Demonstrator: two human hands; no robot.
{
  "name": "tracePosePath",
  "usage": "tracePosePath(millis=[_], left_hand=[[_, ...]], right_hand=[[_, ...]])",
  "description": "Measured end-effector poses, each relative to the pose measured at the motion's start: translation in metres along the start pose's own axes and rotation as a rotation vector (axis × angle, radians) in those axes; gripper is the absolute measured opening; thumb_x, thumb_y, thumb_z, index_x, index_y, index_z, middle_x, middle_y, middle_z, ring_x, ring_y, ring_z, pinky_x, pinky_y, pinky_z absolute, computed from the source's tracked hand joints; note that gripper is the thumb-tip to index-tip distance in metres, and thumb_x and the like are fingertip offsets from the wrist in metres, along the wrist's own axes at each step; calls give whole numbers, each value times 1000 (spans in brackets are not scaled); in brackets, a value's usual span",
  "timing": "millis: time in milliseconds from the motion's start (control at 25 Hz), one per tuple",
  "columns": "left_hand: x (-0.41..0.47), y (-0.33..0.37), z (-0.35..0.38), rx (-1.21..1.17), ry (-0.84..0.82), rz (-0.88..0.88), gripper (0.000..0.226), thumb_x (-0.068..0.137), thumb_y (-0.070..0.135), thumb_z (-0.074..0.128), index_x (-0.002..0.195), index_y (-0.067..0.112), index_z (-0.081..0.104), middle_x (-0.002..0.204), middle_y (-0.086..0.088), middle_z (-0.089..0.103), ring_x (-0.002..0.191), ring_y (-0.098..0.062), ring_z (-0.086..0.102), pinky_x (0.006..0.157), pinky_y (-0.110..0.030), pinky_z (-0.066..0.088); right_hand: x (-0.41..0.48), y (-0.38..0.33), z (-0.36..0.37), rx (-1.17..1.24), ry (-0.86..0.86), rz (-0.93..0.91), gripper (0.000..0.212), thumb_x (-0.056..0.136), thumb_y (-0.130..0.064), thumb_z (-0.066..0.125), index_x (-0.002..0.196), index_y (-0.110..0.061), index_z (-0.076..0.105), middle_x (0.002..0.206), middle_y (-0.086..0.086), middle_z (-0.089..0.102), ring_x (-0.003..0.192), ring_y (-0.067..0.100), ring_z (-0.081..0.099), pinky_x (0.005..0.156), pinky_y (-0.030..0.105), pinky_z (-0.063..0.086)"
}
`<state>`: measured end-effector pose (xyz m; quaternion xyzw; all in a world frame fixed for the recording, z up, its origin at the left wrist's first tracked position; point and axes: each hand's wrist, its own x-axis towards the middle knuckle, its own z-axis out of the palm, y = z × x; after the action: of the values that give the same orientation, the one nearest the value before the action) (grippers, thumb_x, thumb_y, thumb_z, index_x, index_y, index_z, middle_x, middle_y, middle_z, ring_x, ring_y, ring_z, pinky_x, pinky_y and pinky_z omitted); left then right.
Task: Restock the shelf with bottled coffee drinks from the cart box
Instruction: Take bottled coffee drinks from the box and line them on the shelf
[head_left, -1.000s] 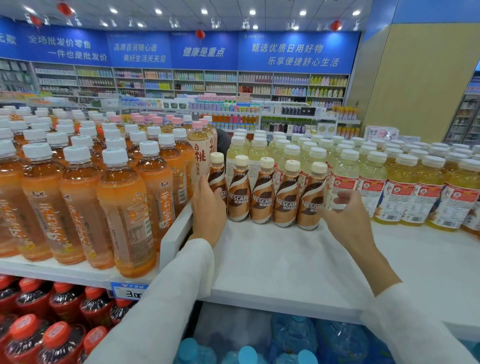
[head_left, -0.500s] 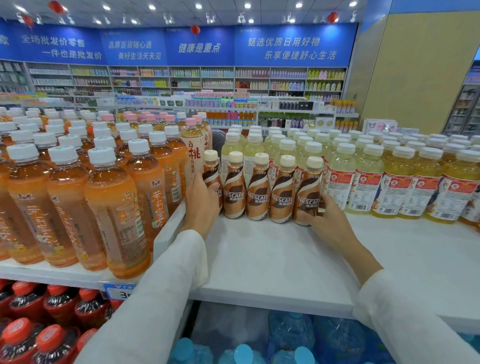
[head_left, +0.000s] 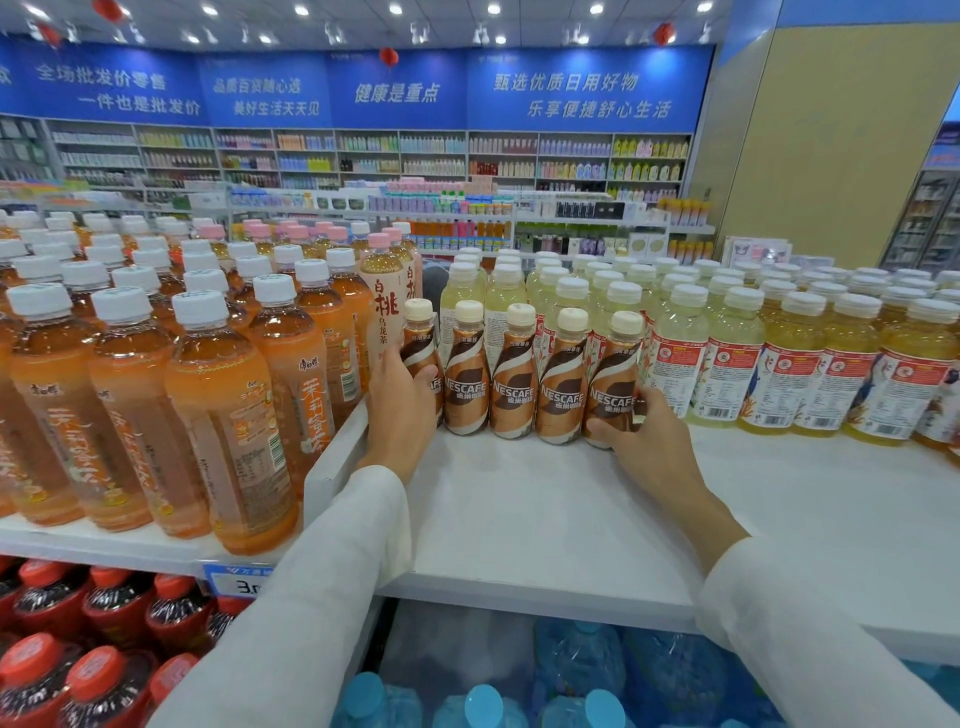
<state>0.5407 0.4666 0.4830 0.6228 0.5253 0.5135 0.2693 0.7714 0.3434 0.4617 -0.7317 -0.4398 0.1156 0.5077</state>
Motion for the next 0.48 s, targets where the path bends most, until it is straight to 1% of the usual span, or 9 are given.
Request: tracePosePath(millis=[160,280,400,480], left_hand=[[-1,-5,0,18,2,44,56,101,21,57,152,20,35,157,1,39,147,-24,33,120,-46,29],[-3,-8,0,29,-9,68,59,100,19,58,154,22,33,159,2,36,149,-23,30,121,-47,27],[-3,-12,0,57,-18,77,61,99,18,59,154,23,34,156,1,42,146,-24,36,119,-49,31],[-10,-15,-2,60,-25,99,60,99,18,60,153,25,35,152,2,47,142,-22,41,117,-48,35]], right_hand=[[-3,-2,0,-20,3,11,72,84,-29,80,144,-15,43,139,5,59,124,25,57,104,39,45],[-5,-4,-1,-27,-3,11,72,86,-29,79,145,-14,42,139,5,59,125,25,56,102,37,44],[-7,-5,-3,-28,-22,16,67,87,-29,78,143,-15,45,138,3,60,124,23,56,96,31,43],[-14,-4,-6,-39,-36,6,62,88,-32,76,141,-17,47,138,1,60,121,22,57,97,34,45]])
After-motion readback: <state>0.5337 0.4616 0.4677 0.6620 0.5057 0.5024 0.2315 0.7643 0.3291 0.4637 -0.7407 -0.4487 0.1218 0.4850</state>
